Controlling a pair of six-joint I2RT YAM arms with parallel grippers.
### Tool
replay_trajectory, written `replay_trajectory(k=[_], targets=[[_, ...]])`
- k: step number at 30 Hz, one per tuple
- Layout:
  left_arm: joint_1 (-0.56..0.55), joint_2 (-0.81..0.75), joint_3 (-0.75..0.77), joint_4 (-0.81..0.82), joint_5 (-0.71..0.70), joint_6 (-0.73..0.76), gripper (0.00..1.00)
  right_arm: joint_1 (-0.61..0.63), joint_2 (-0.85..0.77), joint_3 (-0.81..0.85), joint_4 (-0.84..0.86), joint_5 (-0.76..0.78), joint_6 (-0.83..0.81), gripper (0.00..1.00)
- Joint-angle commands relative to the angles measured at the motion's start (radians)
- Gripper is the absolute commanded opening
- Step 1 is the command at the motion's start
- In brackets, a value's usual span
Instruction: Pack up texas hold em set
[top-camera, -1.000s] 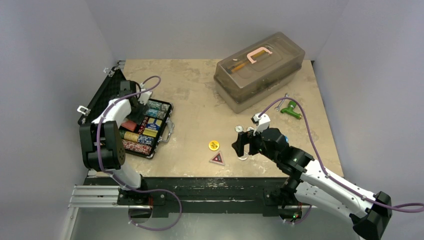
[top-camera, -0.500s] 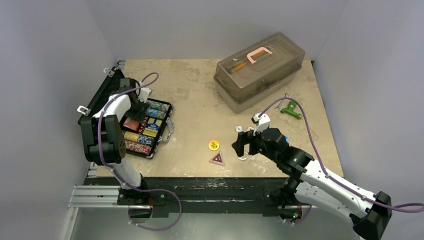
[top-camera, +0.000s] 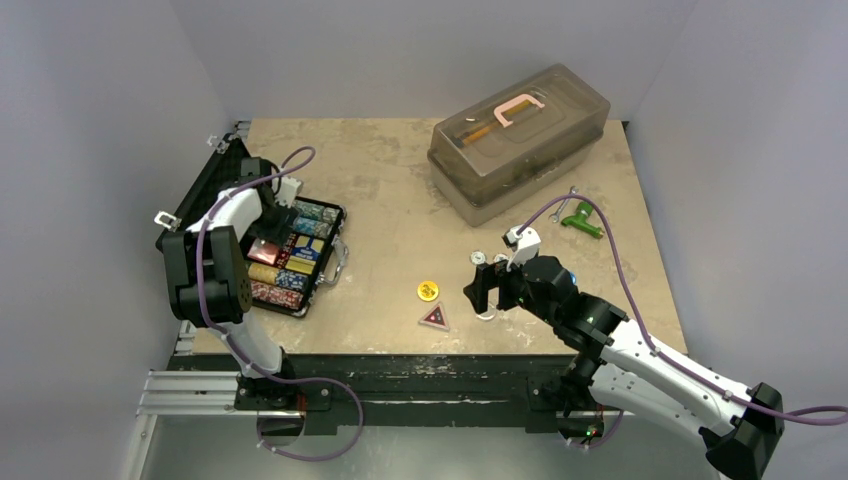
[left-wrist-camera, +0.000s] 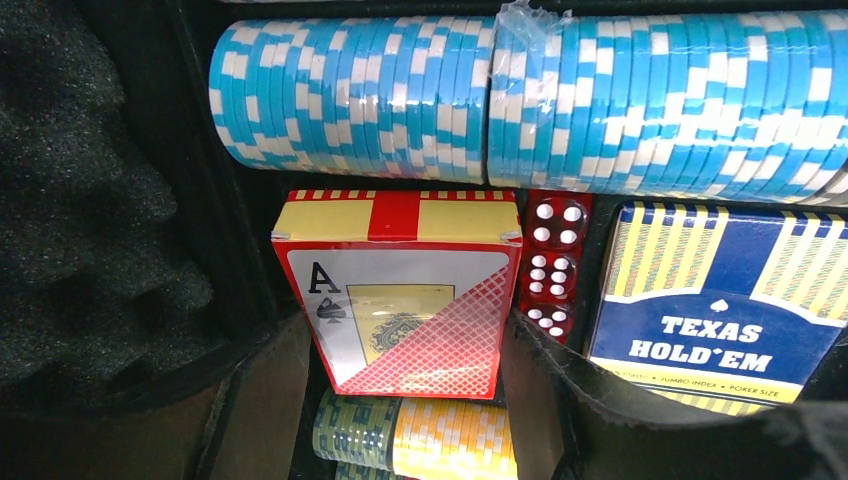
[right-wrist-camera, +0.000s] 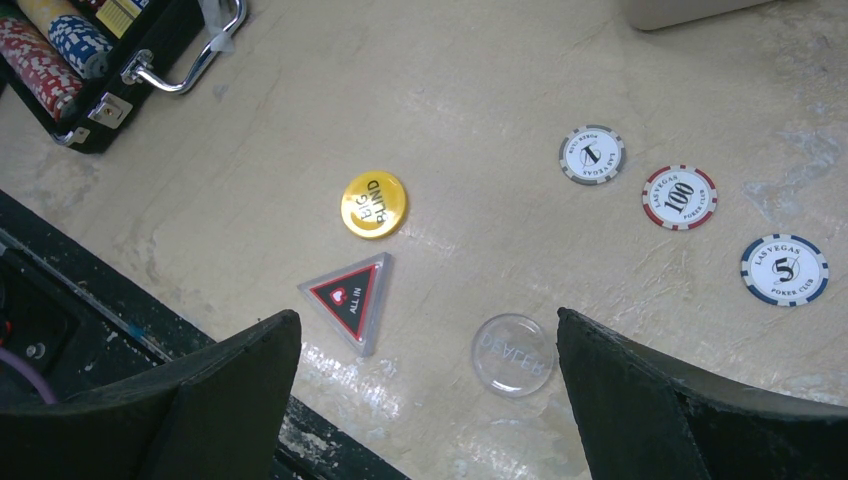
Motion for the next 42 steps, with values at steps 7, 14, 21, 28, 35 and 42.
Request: replay_trajectory(k=[7, 14, 21, 28, 35, 42], targets=[[0.026, 0.003, -0.008, -0.043, 0.003, -0.033, 0.00, -0.002, -0.004, -0.007, 0.047, -0.011, -0.016, 0.98], [0.027, 0.007, -0.015, -0.057, 0.009, -0.027, 0.00, -0.002, -0.004, -0.006, 0.046, -0.011, -0.017, 0.98], [0.027, 0.009, -0.013, -0.050, 0.004, -0.028, 0.05, -0.002, -0.001, -0.008, 0.050, -0.013, -0.016, 0.97], [0.027, -0.037, -0.040, -0.023, -0.014, -0.039, 0.32, -0.002, -0.002, -0.008, 0.050, -0.011, -0.016, 0.98], [0.027, -0.073, -0.055, -0.016, -0.033, -0.037, 0.54, -0.002, -0.003, -0.008, 0.050, -0.012, -0.017, 0.98], [0.027, -0.092, -0.064, -0.014, -0.041, -0.040, 0.72, -0.002, -0.006, -0.007, 0.048, -0.011, -0.018, 0.98]])
